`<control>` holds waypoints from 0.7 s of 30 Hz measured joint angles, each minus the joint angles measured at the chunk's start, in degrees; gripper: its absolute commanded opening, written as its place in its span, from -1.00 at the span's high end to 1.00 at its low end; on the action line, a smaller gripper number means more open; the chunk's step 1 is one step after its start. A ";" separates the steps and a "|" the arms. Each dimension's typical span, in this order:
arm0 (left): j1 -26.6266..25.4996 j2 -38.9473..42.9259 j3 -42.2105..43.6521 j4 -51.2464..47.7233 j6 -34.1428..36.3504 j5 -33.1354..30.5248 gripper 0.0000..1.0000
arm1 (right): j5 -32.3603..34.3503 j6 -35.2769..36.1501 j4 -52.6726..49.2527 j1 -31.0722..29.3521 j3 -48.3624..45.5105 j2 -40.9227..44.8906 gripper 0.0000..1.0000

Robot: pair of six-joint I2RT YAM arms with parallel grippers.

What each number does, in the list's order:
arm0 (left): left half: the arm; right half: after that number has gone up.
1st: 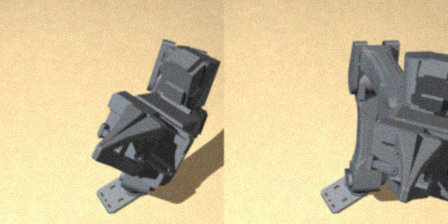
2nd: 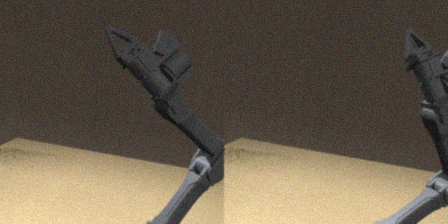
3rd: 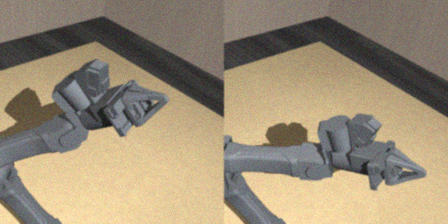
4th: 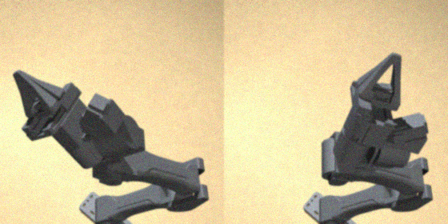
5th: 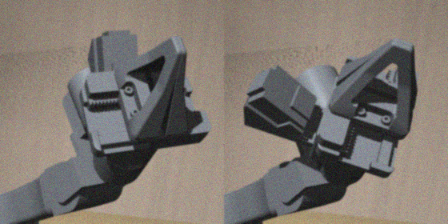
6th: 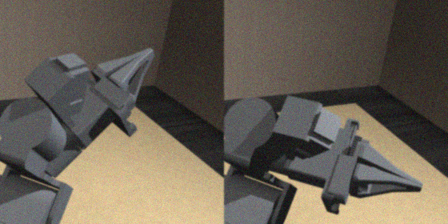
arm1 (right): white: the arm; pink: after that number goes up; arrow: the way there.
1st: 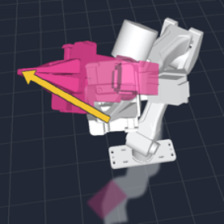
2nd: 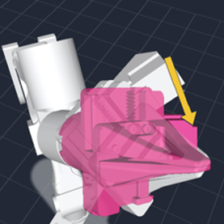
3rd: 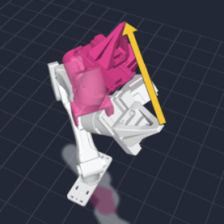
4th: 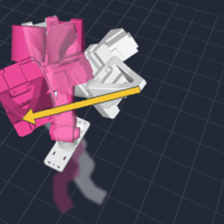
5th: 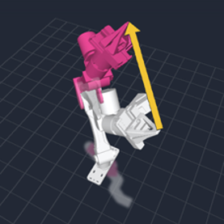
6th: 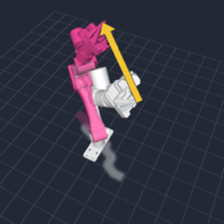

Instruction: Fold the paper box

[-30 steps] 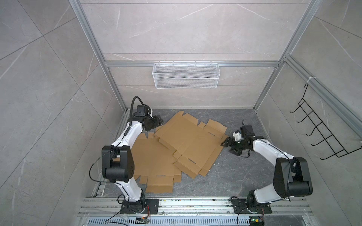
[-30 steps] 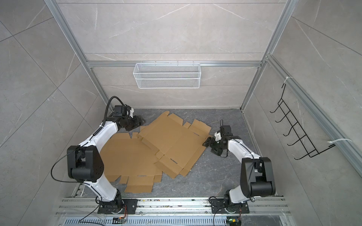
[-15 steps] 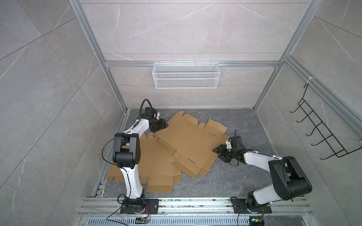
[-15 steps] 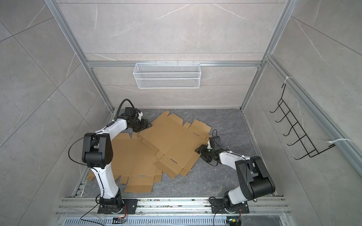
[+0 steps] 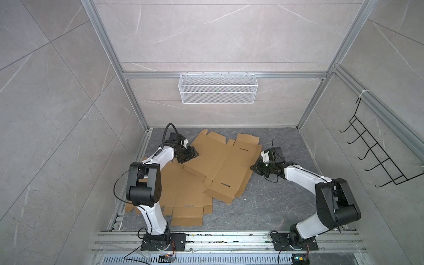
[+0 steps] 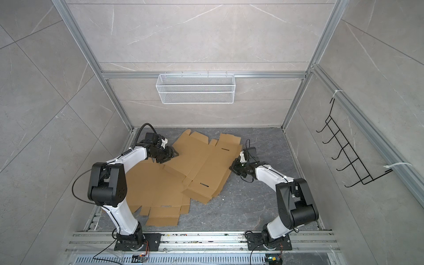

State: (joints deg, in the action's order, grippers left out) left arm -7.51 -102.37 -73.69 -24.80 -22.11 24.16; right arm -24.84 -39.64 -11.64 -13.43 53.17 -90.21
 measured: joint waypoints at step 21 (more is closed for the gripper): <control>-10.67 12.22 -9.88 -6.84 2.93 -0.44 -0.44 | 14.14 35.28 -50.58 3.54 35.19 -14.86 0.92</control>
State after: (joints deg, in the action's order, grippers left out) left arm -18.17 -90.15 -83.57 -31.64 -19.18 23.73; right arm -10.70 -4.36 -62.22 -9.89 88.36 -105.08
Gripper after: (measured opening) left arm 0.719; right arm 0.056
